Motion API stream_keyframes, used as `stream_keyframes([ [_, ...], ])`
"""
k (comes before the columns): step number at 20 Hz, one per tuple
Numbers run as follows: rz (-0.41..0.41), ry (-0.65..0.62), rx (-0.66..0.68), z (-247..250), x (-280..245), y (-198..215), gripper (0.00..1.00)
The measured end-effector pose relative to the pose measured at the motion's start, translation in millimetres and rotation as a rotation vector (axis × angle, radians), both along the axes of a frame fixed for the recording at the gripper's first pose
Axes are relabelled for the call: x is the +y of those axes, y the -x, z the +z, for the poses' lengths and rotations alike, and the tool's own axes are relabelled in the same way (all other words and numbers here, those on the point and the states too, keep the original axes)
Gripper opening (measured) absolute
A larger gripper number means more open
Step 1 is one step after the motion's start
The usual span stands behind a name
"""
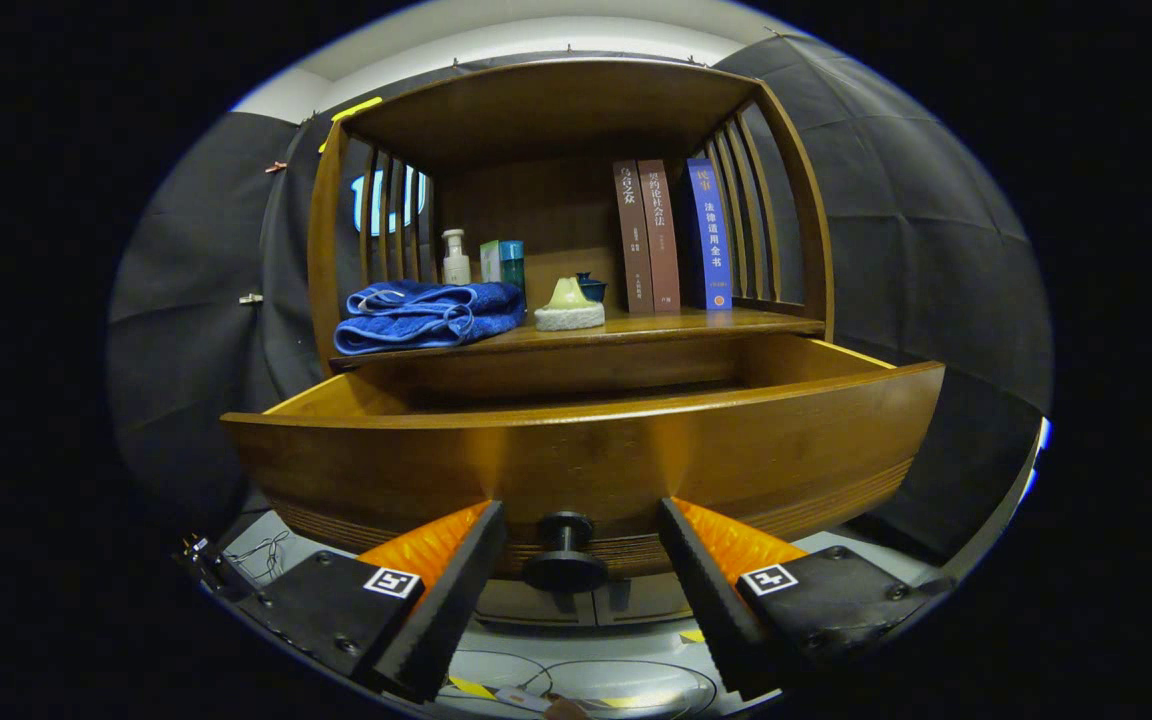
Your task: Pull open the drawer, take out the items inside it, and place them on the countertop above the cabinet.
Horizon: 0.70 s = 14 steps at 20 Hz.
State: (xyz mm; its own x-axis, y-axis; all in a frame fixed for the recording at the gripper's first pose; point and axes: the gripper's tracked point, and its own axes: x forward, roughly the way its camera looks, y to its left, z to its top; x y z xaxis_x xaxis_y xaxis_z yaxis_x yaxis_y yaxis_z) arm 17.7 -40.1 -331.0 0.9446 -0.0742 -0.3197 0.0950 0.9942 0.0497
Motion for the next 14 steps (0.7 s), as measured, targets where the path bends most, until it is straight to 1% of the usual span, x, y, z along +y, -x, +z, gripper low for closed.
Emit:
stream_keyframes([
  [4, 0.003, 0.018, 0.023, -6.2, -3.1, -26.3, 1.00],
  [14, -0.013, 0.020, 0.046, -19.7, -7.8, -112.1, 1.00],
])
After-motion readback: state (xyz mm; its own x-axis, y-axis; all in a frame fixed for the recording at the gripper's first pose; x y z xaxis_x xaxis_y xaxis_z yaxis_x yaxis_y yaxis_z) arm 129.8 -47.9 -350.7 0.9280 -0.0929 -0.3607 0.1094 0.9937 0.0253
